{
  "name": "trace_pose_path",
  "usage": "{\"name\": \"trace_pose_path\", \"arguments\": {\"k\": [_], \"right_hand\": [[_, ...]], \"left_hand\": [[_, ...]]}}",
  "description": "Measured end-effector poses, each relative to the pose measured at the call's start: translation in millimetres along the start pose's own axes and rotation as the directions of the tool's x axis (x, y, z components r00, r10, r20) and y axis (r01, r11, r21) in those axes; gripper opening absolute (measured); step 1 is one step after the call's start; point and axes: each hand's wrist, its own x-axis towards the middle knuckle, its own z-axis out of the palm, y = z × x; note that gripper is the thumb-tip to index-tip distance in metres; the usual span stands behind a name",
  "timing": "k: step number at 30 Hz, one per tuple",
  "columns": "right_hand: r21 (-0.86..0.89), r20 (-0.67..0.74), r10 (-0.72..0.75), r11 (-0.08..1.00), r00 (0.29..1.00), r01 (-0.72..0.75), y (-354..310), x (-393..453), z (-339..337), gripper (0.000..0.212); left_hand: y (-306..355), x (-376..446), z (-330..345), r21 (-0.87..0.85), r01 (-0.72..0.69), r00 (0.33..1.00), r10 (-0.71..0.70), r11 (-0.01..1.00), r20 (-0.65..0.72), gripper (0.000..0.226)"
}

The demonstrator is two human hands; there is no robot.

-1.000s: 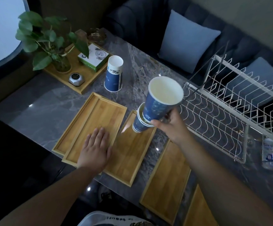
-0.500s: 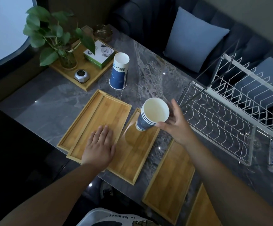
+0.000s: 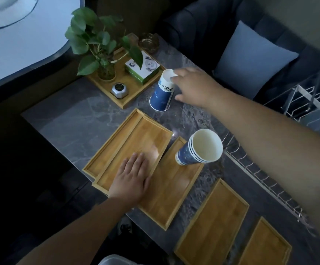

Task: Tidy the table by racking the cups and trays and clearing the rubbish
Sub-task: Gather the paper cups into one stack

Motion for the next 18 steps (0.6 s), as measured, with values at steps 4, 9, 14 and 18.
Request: {"name": "trace_pose_path", "arguments": {"k": [4, 9, 14, 18], "right_hand": [[-0.35, 0.125, -0.147, 0.919, 0.981, 0.182, -26, 47, 14, 0.053], [-0.523, 0.076, -0.273, 0.808, 0.959, 0.271, -54, 75, 29, 0.053], [-0.349, 0.025, -0.17, 0.922, 0.985, 0.168, -56, 85, 23, 0.043], [-0.228, 0.027, -0.032, 0.973, 0.999, 0.037, -39, 86, 19, 0.05]], "left_hand": [[1, 1, -4, -0.039, -0.003, 1.0, 0.002, 0.999, -0.019, 0.066], [1, 0, -4, -0.027, -0.01, 0.997, 0.008, 1.0, -0.072, 0.061], [-2, 1, 3, -0.021, -0.015, 0.997, 0.013, 1.0, -0.08, 0.062], [-2, 2, 5, -0.024, -0.001, 0.997, -0.001, 1.0, -0.075, 0.063]]}}
